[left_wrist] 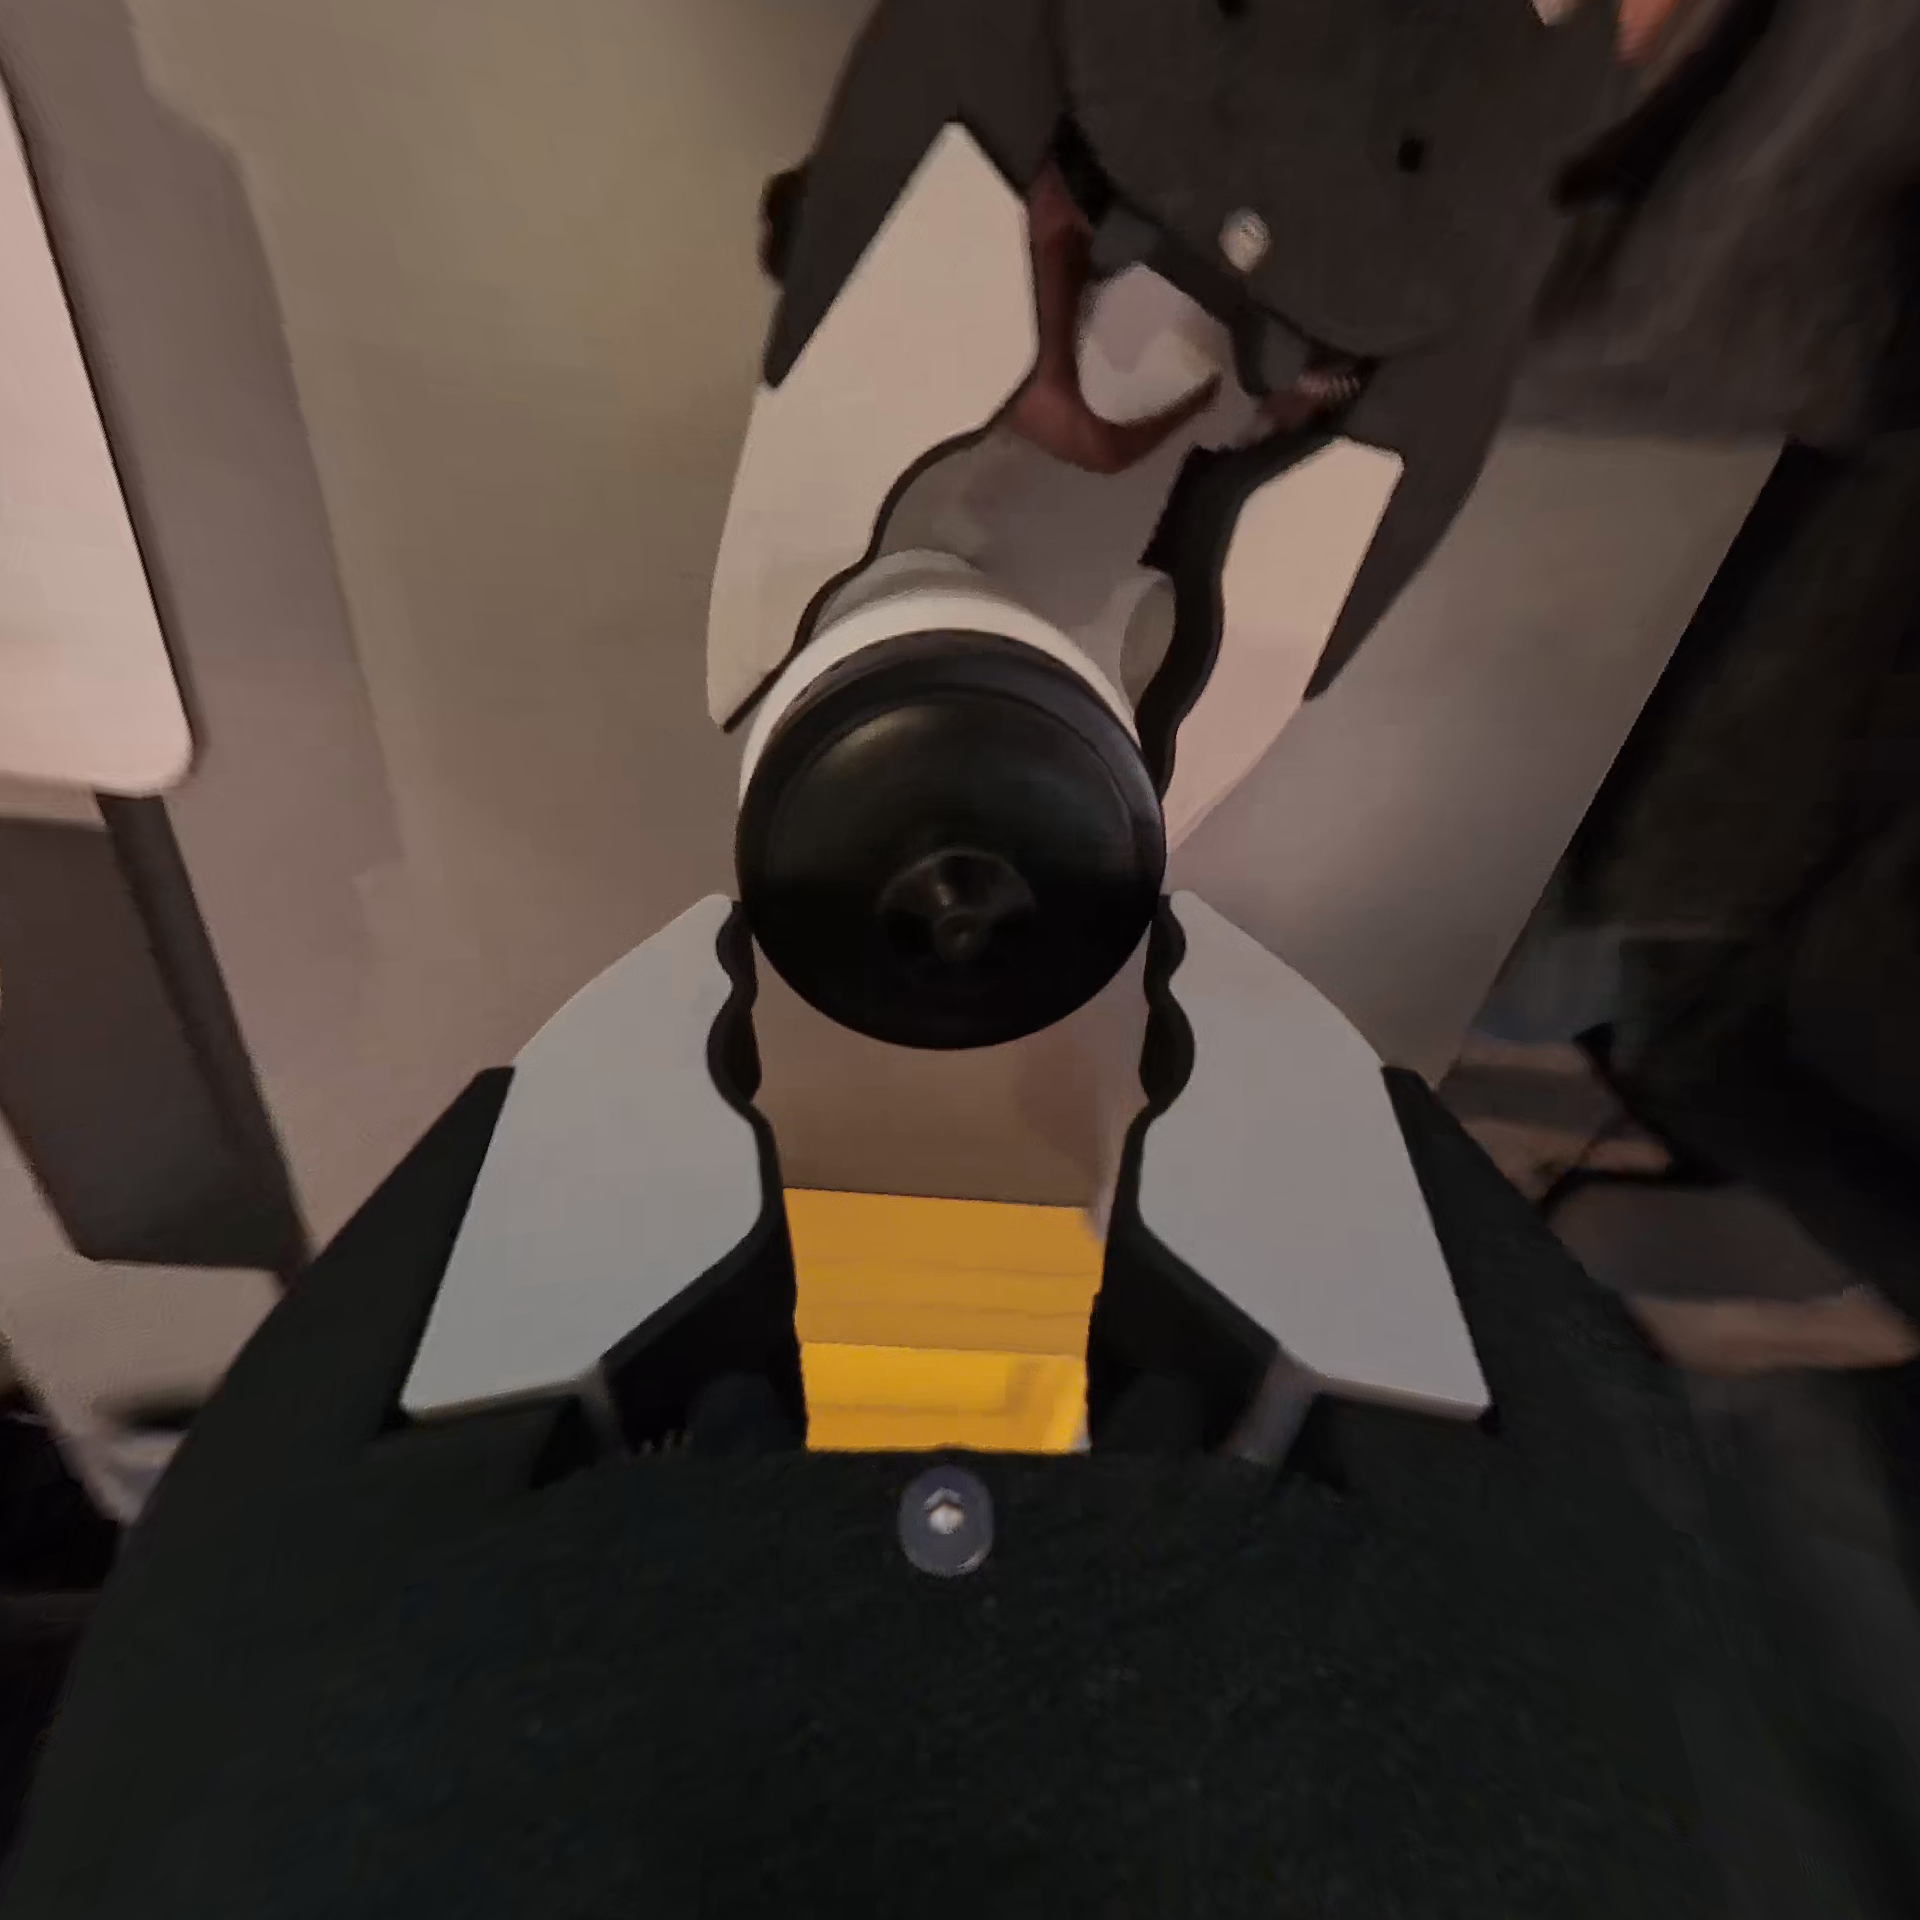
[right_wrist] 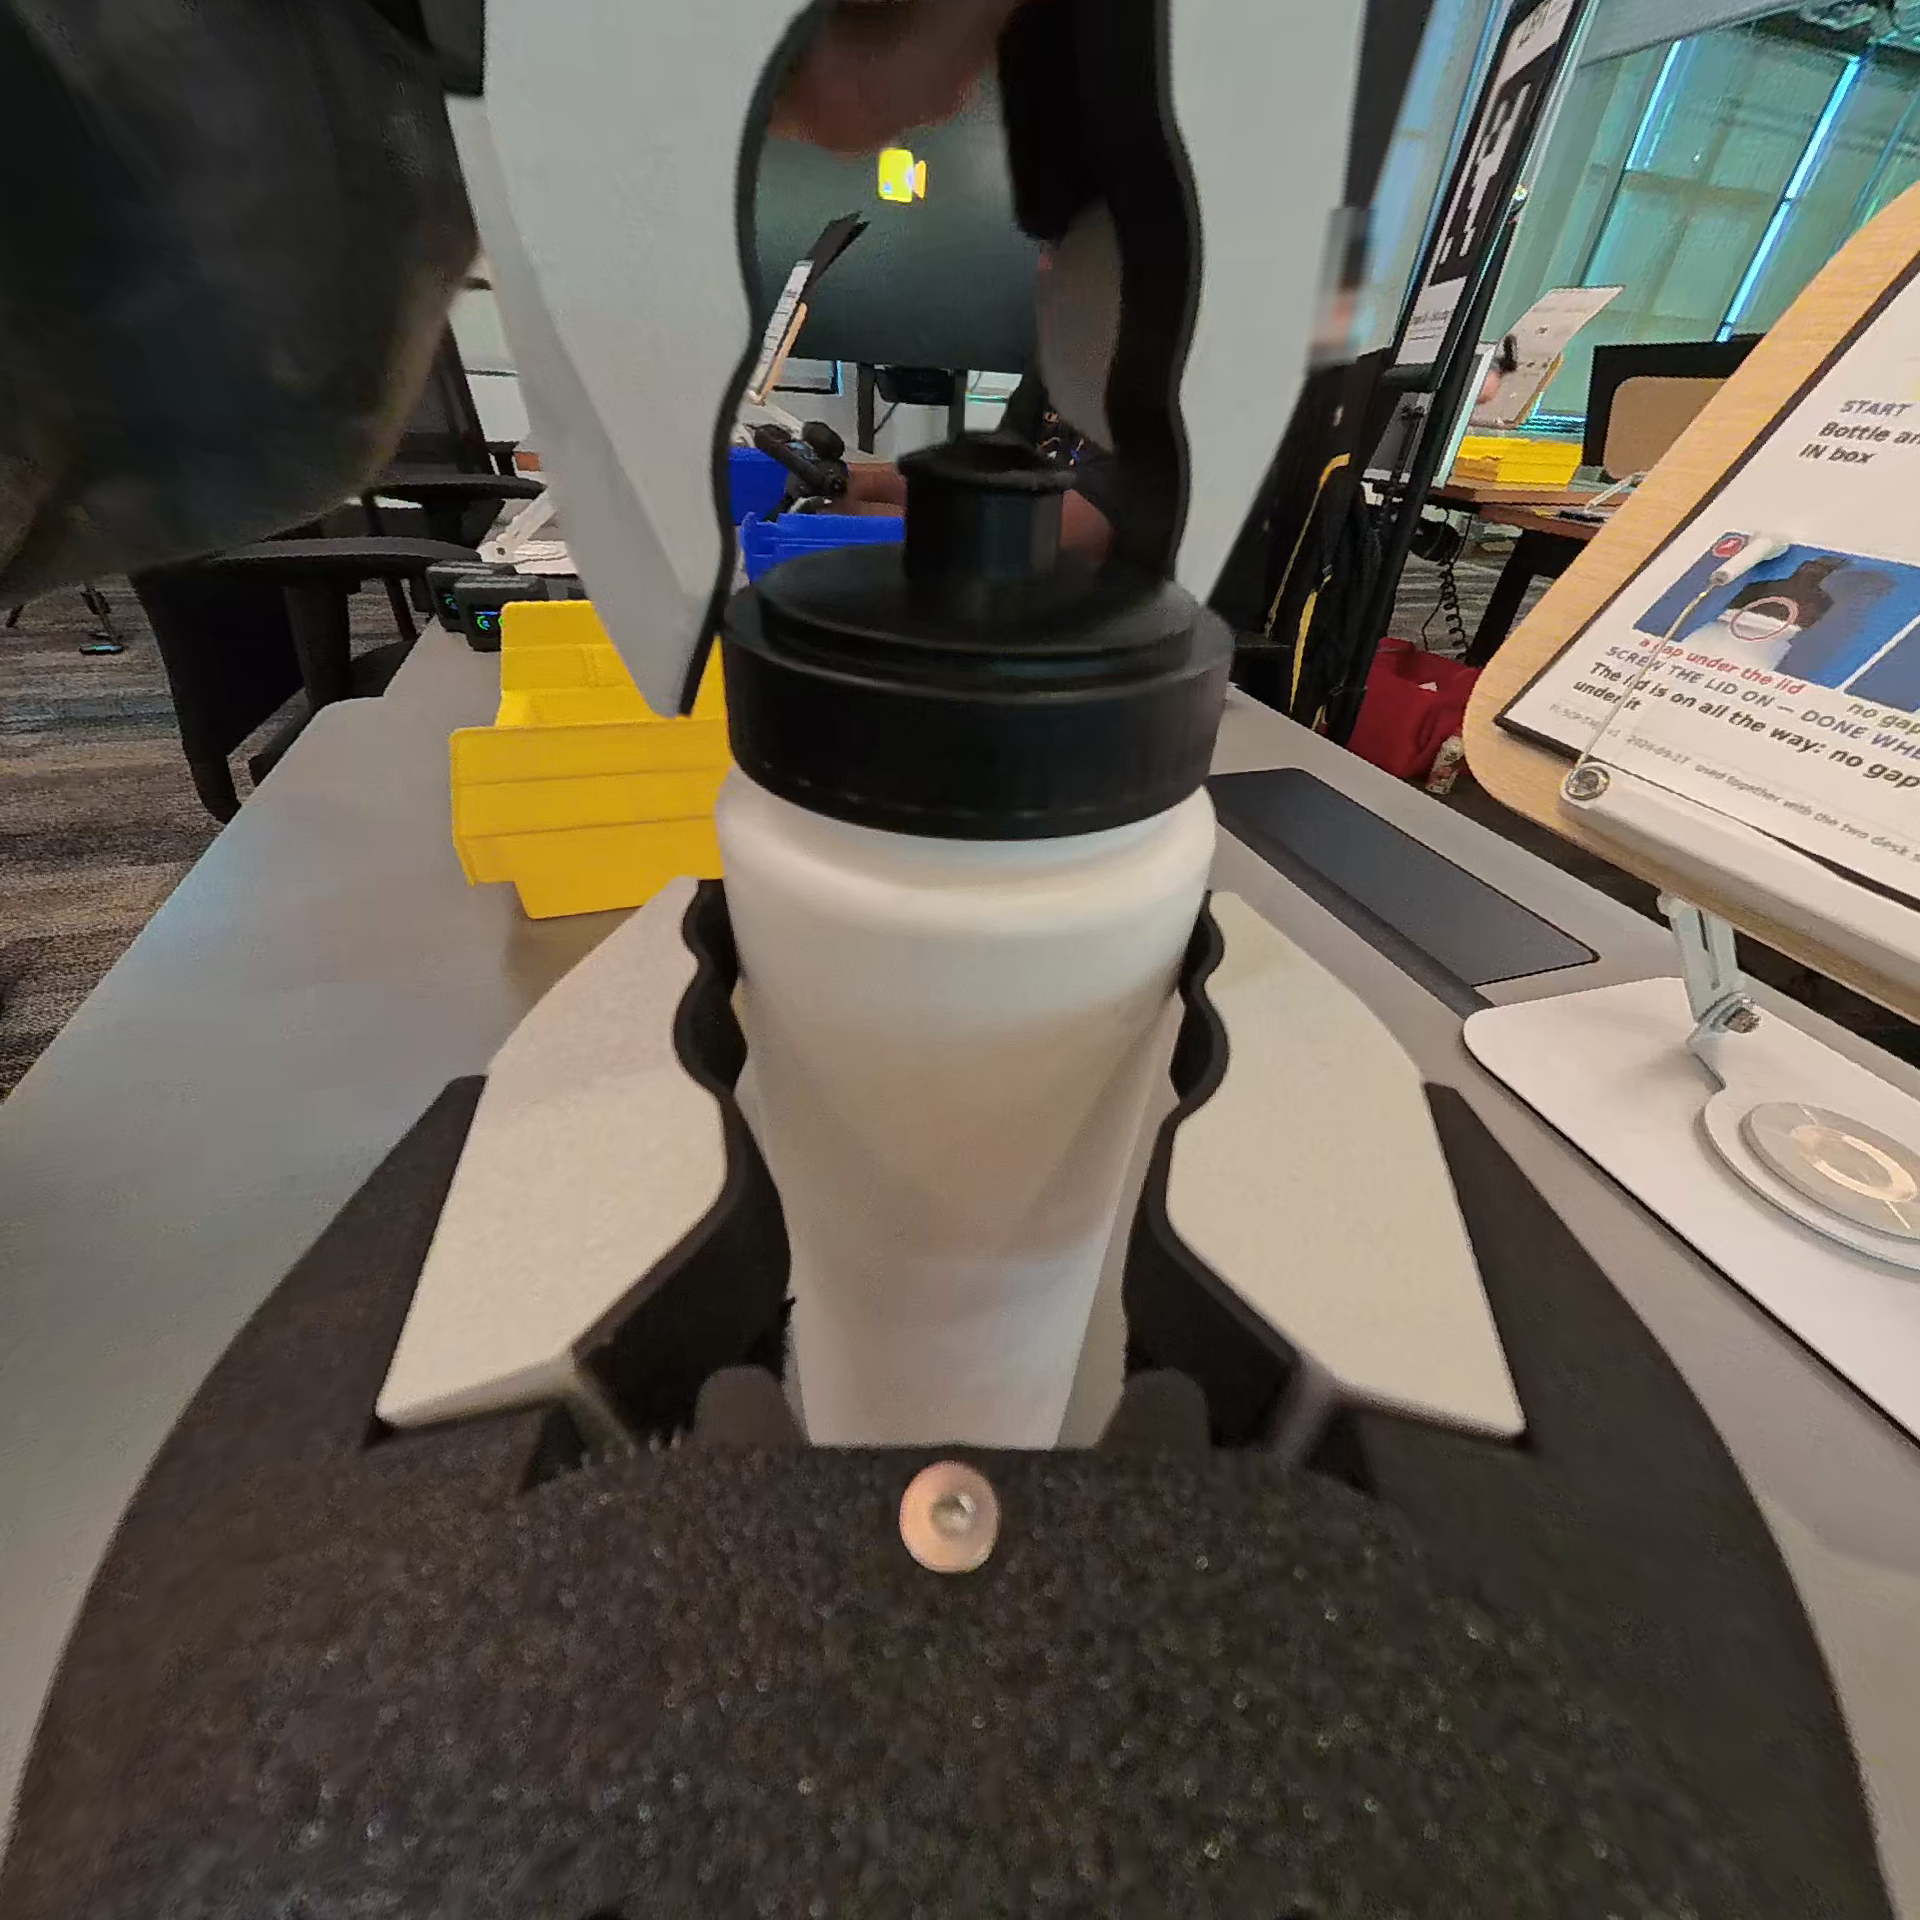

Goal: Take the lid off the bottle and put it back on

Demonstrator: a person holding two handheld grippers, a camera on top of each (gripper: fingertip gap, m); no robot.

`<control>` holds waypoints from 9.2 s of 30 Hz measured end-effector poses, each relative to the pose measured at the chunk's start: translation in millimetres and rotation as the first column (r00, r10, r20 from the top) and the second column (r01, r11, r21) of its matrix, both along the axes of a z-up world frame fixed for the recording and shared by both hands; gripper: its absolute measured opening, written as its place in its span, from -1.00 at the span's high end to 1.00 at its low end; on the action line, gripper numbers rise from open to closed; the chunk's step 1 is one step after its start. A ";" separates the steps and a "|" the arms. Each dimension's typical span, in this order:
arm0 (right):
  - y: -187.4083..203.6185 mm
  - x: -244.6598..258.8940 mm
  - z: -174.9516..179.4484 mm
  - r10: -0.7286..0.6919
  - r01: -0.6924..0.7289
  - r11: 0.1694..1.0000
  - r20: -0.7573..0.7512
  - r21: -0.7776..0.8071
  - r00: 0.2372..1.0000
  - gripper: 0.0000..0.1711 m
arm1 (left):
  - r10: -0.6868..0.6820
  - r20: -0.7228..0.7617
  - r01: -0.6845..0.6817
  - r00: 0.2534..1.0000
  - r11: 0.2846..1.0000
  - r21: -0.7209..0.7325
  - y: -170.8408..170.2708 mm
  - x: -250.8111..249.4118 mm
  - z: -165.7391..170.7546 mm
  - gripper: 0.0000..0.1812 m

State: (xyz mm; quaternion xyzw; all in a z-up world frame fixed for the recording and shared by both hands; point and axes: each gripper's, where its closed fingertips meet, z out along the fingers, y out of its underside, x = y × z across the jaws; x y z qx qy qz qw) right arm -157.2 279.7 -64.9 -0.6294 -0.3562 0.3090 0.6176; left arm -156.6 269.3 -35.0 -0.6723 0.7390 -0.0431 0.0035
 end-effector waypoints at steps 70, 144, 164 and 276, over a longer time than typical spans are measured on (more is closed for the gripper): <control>1.6 -4.5 0.1 -0.046 0.046 0.999 0.002 -0.002 0.999 0.03 | 0.217 -0.027 -0.218 0.976 0.976 -0.023 -1.3 1.8 5.9 0.23; -0.2 -7.6 -0.2 -0.046 0.046 0.999 0.006 -0.007 0.999 0.04 | 0.345 0.038 -0.345 0.938 0.938 -0.009 -4.1 0.9 7.8 0.23; -0.5 -8.0 0.1 -0.029 0.029 1.000 -0.005 -0.006 1.000 0.04 | -0.192 -0.006 0.192 0.981 0.981 0.005 3.7 -1.1 2.8 -0.06; 4.3 44.1 55.9 -0.296 0.294 0.954 -0.047 -0.051 0.954 0.05 | 0.643 0.629 -0.612 0.437 0.725 -0.317 -51.7 -69.8 -95.5 0.18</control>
